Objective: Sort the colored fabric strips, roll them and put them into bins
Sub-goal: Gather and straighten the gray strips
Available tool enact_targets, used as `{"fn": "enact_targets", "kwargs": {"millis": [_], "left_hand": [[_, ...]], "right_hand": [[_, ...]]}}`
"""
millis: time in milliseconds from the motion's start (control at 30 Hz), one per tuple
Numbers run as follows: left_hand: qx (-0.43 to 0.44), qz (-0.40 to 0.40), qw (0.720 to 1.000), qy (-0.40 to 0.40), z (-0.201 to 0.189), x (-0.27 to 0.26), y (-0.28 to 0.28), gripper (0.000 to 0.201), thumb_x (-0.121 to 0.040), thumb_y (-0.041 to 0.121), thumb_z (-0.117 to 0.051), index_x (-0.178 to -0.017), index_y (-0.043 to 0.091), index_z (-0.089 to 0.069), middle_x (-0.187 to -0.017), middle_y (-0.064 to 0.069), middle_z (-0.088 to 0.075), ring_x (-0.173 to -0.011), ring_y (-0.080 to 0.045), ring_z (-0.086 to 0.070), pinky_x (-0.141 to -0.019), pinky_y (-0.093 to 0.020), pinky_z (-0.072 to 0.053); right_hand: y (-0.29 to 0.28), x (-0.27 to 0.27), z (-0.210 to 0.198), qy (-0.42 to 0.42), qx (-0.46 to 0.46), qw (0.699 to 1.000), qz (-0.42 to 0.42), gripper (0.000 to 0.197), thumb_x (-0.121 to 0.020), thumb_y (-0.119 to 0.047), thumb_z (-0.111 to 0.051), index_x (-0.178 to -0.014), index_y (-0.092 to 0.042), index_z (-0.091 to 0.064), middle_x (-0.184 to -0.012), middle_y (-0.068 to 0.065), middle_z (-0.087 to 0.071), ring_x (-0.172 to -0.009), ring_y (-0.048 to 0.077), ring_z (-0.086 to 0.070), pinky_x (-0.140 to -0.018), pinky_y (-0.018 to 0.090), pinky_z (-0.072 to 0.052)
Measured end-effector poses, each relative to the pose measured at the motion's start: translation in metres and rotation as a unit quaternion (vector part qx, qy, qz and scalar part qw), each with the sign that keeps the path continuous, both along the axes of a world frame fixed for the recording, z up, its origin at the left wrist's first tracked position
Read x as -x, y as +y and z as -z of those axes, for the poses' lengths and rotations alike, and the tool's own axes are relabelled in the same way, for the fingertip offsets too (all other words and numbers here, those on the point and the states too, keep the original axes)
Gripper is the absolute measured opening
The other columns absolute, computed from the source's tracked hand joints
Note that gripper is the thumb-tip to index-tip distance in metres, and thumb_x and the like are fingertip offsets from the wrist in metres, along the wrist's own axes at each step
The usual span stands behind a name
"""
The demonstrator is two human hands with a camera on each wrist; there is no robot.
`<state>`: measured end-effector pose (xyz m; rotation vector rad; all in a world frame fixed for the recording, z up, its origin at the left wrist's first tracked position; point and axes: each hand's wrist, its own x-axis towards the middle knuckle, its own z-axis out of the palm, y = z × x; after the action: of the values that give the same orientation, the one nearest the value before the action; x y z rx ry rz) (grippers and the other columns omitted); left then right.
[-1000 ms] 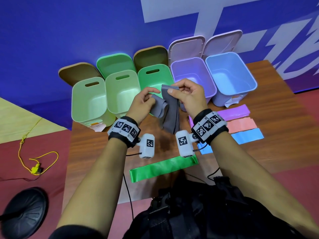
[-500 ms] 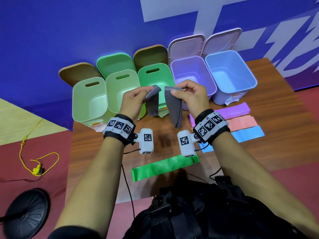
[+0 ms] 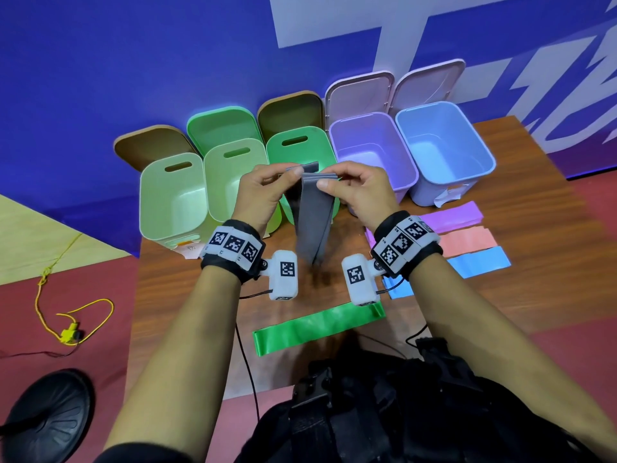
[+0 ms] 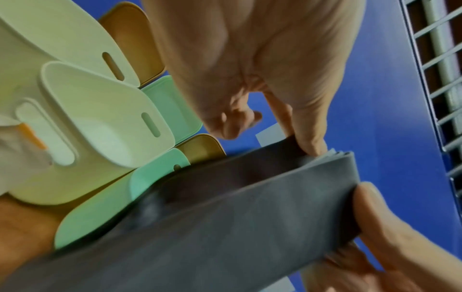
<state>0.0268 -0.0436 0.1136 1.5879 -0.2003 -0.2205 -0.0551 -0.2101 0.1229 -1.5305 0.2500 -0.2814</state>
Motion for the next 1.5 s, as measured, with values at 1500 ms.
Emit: {"fn": "enact_targets", "kwargs": {"millis": [1500], "left_hand": [[-0.034,0.207,0.973,0.093,0.031,0.003,0.005,0.067,-0.057,-0.006,-0.051,-0.117,0.019,-0.065,-0.112,-0.004,-0.07,-0.106,-0.018,-0.062,-0.091,-0.039,-0.046]], "right_hand": [[0.013,-0.018,0.002,-0.002,0.106,0.994,-0.006,0.017,-0.086,-0.018,-0.074,-0.089,-0.017,-0.057,-0.084,0.003,-0.056,-0.065,0.016,-0.054,-0.053,0.027,-0.051]]}}
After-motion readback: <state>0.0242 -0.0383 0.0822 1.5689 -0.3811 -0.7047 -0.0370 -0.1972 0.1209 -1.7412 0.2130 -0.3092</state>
